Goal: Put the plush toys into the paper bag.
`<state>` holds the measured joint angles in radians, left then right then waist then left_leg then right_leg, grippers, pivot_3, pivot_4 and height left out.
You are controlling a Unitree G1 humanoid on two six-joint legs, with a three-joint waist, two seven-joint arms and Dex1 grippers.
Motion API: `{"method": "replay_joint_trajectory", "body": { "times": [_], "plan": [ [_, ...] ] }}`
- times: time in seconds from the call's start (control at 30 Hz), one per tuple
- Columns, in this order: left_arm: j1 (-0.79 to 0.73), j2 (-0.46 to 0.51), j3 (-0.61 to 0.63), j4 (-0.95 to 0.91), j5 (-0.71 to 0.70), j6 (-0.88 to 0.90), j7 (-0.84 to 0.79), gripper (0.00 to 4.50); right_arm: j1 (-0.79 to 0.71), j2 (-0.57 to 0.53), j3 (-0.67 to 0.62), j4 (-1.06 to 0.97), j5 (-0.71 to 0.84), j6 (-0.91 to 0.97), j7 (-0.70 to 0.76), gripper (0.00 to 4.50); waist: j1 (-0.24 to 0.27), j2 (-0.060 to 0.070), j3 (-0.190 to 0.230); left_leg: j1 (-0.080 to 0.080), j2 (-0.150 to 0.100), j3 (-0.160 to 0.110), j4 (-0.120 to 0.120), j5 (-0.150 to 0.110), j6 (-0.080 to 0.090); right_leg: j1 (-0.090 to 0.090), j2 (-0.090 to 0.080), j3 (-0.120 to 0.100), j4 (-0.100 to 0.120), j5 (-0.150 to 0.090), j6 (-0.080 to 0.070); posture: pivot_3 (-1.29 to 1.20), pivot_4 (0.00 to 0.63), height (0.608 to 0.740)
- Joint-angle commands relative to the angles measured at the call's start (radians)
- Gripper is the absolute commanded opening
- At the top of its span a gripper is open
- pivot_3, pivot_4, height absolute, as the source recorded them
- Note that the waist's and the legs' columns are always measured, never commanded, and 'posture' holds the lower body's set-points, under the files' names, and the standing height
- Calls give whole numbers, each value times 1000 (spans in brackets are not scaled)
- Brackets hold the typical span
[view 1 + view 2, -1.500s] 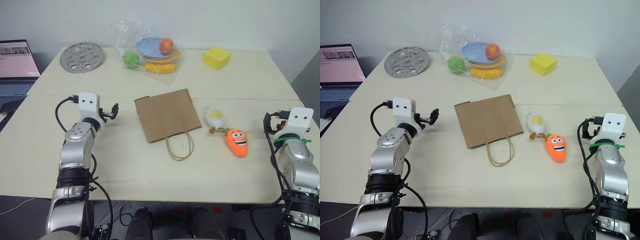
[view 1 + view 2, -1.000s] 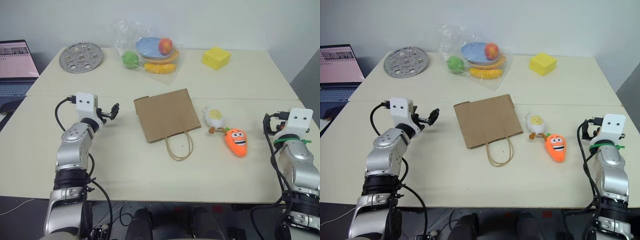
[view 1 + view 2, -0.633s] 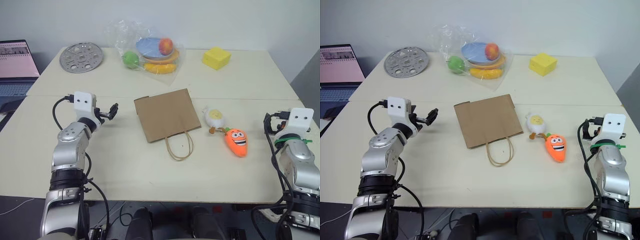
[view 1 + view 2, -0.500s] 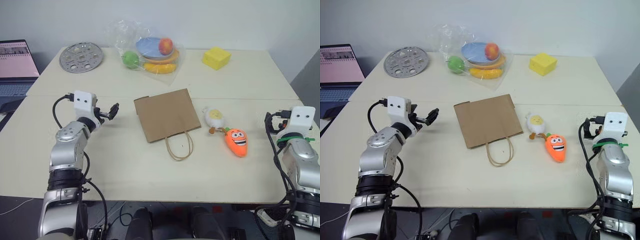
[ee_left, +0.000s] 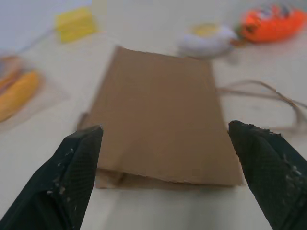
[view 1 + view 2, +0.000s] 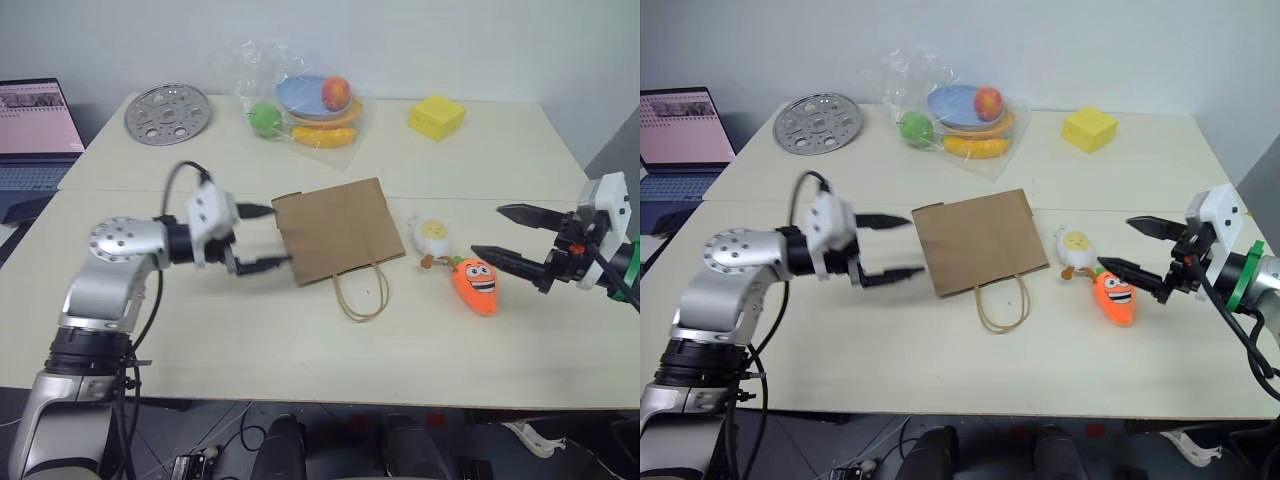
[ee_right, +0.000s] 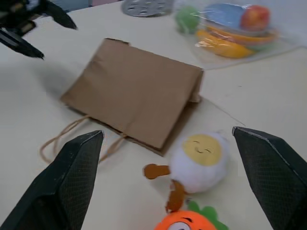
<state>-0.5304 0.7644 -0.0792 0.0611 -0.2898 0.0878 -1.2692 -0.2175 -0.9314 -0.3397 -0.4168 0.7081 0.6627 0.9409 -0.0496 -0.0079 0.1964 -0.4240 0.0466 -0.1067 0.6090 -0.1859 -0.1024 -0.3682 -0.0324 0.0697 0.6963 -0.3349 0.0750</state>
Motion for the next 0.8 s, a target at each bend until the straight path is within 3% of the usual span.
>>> {"method": "replay_joint_trajectory", "body": {
  "times": [0.03, 0.2, 0.33, 0.8],
  "plan": [
    [-40, -56, -88, 21, 72, -161, -47, 4465, 29, 0, 54, -116, -11, -48, 29, 4500, 2, 0, 0, 0, 0, 0, 0, 0, 0, 0, 0, 0, 0, 0, 0, 0, 150, 740],
    [-100, -143, -170, 195, 196, -399, -21, 4465, 10, 56, 96, -164, -13, -34, -56, 4500, 4, 0, 0, -1, 0, 0, 1, 0, 0, -1, 0, 0, 0, 0, 0, 0, 150, 740],
    [-149, -226, -238, 340, 277, -595, -12, 4465, 45, 86, 49, -220, 16, 12, -141, 4500, 8, 0, 0, -1, 0, 0, 1, 0, 0, -1, 0, 0, 0, 0, 0, 0, 150, 740],
    [-198, -292, -261, 510, 307, -730, 15, 4465, 98, 91, -5, -266, 53, 41, -239, 4500, 12, 0, 0, -1, 0, -1, 1, 0, 0, -1, 0, 0, 0, 0, 0, 0, 150, 740]
  ]
}}
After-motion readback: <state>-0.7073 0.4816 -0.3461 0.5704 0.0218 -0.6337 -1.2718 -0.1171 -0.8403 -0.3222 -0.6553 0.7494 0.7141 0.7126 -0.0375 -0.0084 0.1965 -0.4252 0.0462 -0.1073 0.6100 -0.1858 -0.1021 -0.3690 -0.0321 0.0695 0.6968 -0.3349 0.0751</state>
